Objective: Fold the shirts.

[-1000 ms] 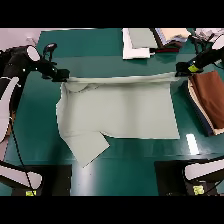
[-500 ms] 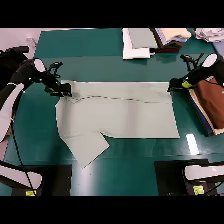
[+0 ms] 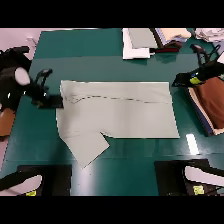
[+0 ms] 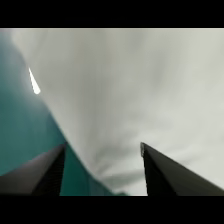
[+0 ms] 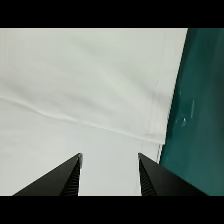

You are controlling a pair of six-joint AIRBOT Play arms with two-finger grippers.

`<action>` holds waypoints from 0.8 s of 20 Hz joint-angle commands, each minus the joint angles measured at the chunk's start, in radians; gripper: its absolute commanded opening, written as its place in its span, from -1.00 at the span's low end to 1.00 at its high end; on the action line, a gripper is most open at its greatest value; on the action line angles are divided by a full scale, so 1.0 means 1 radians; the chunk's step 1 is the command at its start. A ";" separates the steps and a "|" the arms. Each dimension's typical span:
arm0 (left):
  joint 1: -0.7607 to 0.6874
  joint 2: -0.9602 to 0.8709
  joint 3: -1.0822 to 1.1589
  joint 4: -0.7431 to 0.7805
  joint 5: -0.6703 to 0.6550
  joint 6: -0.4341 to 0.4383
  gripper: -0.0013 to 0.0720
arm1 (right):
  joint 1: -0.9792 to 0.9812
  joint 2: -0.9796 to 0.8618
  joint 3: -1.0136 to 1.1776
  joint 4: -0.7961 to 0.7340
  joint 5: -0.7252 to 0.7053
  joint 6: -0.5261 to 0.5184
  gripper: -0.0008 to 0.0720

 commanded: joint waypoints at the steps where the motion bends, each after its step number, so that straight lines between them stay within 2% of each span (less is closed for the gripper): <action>1: 0.000 0.250 -0.333 -0.011 0.009 -0.083 0.53 | 0.001 0.081 -0.001 0.002 -0.018 0.001 0.15; 4: 0.000 0.356 -0.517 -0.126 0.056 -0.106 0.52 | 0.001 0.096 -0.001 0.003 -0.017 0.001 0.15; 8: 0.000 0.356 -0.611 -0.275 0.190 -0.093 0.53 | 0.001 0.095 -0.001 0.002 0.009 0.001 0.15; 10: 0.000 0.356 -0.631 -0.331 0.248 -0.061 0.53 | 0.001 0.095 -0.001 0.002 0.019 0.001 0.15; 13: 0.000 0.356 -0.631 -0.409 0.264 -0.011 0.50 | 0.001 0.095 -0.001 0.003 0.039 0.001 0.14; 14: 0.000 0.356 -0.628 -0.422 0.257 0.010 0.02 | 0.000 0.095 -0.001 0.003 0.052 0.001 0.14; 15: 0.000 0.356 -0.619 -0.421 0.242 0.036 -0.34 | 0.000 0.095 -0.001 0.001 0.079 0.000 0.14; 16: 0.000 0.356 -0.607 -0.414 0.222 0.039 -0.45 | -0.006 0.095 -0.001 -0.003 0.110 -0.005 0.14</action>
